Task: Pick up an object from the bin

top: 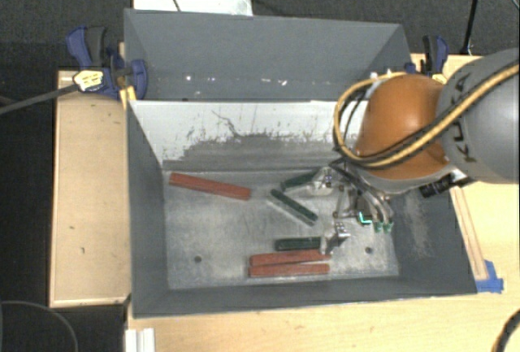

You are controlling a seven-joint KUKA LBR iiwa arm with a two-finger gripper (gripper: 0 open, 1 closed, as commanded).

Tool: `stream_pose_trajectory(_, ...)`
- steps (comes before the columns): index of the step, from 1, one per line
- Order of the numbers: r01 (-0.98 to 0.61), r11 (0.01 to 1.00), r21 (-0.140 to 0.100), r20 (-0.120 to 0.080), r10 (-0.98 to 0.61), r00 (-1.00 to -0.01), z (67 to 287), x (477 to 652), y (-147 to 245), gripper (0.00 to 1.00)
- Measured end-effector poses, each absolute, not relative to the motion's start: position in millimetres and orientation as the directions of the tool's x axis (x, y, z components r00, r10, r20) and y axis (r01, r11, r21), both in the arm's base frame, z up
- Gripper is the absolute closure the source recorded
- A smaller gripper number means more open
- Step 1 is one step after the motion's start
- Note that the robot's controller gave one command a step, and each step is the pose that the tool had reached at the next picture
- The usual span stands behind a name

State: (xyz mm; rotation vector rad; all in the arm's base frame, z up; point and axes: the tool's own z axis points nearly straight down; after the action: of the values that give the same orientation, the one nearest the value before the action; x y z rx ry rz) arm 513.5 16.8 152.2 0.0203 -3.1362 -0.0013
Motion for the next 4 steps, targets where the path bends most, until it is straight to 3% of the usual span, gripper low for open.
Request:
stream_pose_trajectory(1,-0.012,1.0,0.001,-0.003,-0.012,-1.0,155.9,515.5,16.7,0.0)
stream_pose_trajectory(2,-0.055,0.998,0.0,-0.007,-0.055,-0.998,93.0,493.1,33.9,0.0)
stream_pose_trajectory(3,-0.072,0.997,0.0,-0.001,-0.072,-0.997,89.5,483.5,38.0,0.0)
stream_pose_trajectory(4,-0.078,0.997,0.001,-0.001,-0.078,-0.997,102.6,481.9,43.8,0.0)
